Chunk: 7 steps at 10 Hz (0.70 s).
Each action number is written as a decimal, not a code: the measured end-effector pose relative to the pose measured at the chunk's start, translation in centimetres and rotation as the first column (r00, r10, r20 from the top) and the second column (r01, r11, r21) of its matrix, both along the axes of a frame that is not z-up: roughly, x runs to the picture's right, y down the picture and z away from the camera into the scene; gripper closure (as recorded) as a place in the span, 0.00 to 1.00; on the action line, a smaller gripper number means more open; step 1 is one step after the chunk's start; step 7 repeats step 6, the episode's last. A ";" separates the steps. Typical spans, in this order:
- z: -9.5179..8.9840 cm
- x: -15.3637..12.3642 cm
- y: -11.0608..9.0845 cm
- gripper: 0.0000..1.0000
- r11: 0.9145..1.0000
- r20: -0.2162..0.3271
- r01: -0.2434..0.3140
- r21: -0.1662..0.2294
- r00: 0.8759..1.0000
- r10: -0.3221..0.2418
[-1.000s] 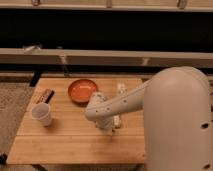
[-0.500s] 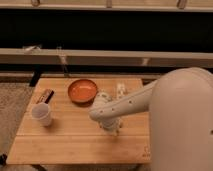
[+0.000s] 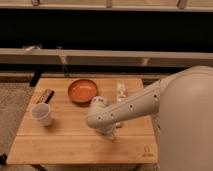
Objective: Drag the pepper across the table
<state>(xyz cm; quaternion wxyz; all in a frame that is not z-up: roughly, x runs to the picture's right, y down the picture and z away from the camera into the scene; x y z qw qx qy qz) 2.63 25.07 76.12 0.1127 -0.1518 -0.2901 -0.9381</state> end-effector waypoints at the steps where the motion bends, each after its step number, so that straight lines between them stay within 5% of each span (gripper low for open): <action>1: -1.2 -0.7 0.4 0.20 1.000 0.033 0.009 -0.002 0.999 -0.009; 7: -1.7 -1.2 0.5 0.20 1.000 0.053 0.013 -0.002 0.999 -0.013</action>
